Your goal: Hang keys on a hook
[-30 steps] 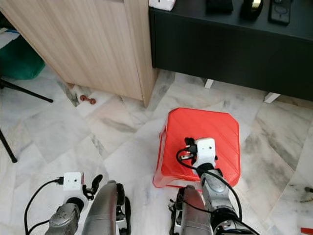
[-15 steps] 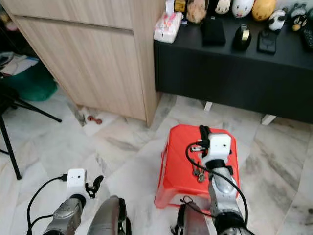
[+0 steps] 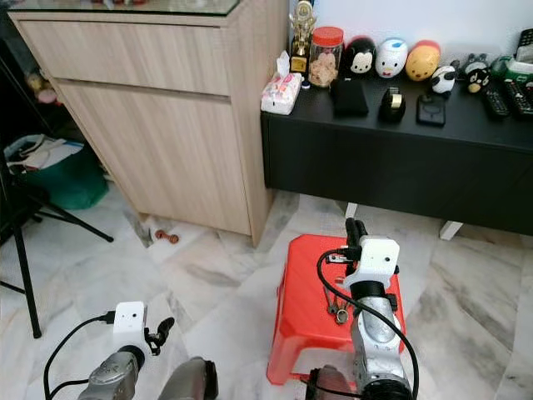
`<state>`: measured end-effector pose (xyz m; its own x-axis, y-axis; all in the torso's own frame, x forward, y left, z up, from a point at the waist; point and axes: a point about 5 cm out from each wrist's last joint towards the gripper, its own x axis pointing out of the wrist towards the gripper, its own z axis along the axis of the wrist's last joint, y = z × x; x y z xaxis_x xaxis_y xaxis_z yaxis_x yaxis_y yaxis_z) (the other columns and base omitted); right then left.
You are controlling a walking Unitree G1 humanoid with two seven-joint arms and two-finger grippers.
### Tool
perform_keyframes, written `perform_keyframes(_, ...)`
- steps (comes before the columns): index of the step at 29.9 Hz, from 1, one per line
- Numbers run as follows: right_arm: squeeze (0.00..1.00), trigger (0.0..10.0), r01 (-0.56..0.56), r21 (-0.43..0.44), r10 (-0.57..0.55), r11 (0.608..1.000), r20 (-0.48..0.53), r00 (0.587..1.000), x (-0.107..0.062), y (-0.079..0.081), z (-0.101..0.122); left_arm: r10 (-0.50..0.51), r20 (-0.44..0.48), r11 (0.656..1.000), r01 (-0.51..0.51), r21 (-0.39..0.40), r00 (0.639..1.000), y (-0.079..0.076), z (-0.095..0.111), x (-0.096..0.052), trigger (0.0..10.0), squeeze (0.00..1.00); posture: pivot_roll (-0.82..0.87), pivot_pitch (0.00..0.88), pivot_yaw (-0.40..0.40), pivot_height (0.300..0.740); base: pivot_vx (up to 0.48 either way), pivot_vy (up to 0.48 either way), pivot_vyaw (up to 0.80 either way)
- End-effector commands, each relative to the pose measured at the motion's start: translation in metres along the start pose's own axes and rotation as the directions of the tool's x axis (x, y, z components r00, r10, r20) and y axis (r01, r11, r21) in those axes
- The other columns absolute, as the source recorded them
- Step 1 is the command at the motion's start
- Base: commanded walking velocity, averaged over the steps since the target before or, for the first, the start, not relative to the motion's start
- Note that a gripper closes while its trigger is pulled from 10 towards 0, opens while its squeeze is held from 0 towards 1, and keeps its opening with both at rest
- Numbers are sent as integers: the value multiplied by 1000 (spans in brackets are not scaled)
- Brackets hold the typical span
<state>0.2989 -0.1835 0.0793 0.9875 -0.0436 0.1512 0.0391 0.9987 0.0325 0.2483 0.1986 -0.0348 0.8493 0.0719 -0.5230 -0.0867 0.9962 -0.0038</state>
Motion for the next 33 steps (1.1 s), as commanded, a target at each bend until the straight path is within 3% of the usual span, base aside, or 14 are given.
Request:
perform_keyframes(1,0,10000,4,2,-4,1000,4,1000,0,1,3,0,-30,1000,1,20,1000,3,-5,-1,10000,0,-3,31,50,638,0,0,0)
perform_keyframes(10,0,10000,26,-2,-26,1000,-12,1000,-2,-1,3,-11,-28,1000,12,24,1000,2,-4,-1,10000,0,-2,17,55,638,-53,0,0)
perform_keyframes(33,0,10000,47,3,-47,999,-33,998,0,-2,3,-10,-46,1000,10,10,999,2,-8,-2,10000,0,1,27,48,638,-303,0,0)
